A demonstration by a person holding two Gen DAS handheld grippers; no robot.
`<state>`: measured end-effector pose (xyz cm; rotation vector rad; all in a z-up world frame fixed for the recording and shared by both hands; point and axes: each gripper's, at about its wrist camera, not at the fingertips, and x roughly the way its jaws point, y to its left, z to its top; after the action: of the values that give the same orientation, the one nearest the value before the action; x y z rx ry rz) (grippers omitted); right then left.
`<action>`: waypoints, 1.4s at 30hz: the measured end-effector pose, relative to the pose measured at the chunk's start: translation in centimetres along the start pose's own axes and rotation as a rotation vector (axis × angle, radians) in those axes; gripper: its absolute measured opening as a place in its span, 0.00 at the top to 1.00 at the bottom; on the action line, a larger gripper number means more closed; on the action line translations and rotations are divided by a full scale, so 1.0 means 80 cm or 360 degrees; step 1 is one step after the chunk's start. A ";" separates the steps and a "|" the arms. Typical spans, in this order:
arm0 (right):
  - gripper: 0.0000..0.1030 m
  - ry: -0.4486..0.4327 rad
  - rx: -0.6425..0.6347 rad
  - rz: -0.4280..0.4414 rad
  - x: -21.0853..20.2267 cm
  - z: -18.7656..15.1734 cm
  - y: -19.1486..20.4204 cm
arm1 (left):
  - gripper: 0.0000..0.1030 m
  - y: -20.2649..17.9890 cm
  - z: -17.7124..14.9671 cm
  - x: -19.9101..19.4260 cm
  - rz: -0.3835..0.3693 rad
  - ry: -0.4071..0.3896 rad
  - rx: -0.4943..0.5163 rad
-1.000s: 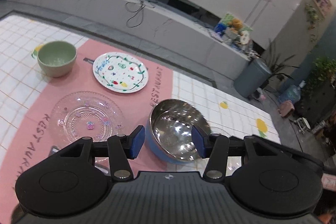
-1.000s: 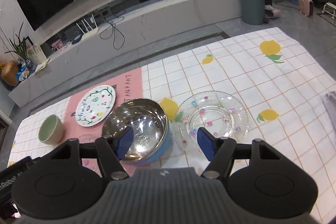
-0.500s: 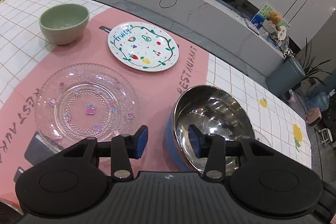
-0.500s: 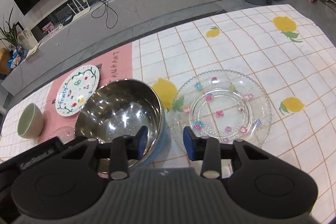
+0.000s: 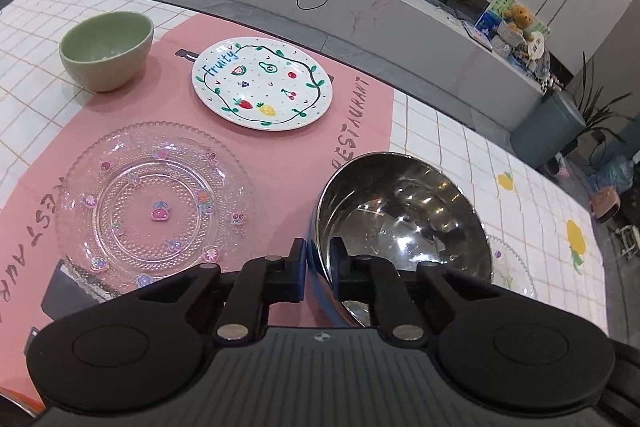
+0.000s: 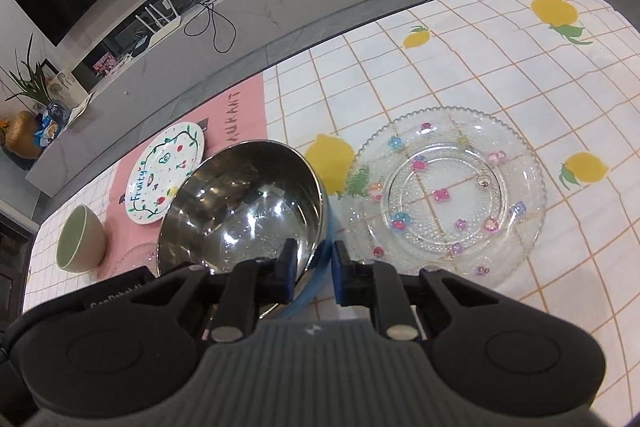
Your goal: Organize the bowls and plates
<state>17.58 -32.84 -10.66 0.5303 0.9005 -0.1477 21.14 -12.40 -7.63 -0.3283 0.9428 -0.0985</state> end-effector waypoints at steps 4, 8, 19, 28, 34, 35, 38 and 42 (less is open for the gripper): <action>0.85 0.0018 -0.0029 -0.0005 -0.008 0.000 0.003 | 0.88 -0.002 -0.003 -0.009 0.0010 -0.0010 0.0030; 0.86 -0.0005 -0.0068 0.0002 -0.023 -0.004 0.008 | 0.89 -0.006 -0.005 -0.026 0.0029 -0.0045 0.0072; 0.86 -0.0032 -0.0017 0.0086 -0.081 -0.038 -0.001 | 0.89 -0.006 -0.025 -0.089 0.0019 -0.0119 0.0143; 0.85 -0.0112 0.0030 0.0146 -0.141 -0.086 -0.005 | 0.91 0.004 -0.047 -0.146 -0.0032 -0.0180 0.0212; 0.85 -0.0163 0.0012 0.0116 -0.178 -0.125 -0.003 | 0.92 0.009 -0.070 -0.180 -0.0064 -0.0226 0.0286; 0.85 -0.0170 0.0001 0.0111 -0.184 -0.131 -0.002 | 0.92 0.011 -0.073 -0.185 -0.0067 -0.0233 0.0290; 0.85 -0.0163 -0.0030 0.0106 -0.196 -0.145 0.003 | 0.92 0.020 -0.083 -0.202 -0.0075 -0.0253 0.0304; 0.85 -0.0139 -0.0045 0.0128 -0.211 -0.161 0.008 | 0.92 0.034 -0.091 -0.224 -0.0087 -0.0284 0.0305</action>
<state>-1.79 -27.47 -3.76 0.5291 0.7938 -0.0846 4.54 -7.51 1.49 -0.1821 0.7414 -0.2051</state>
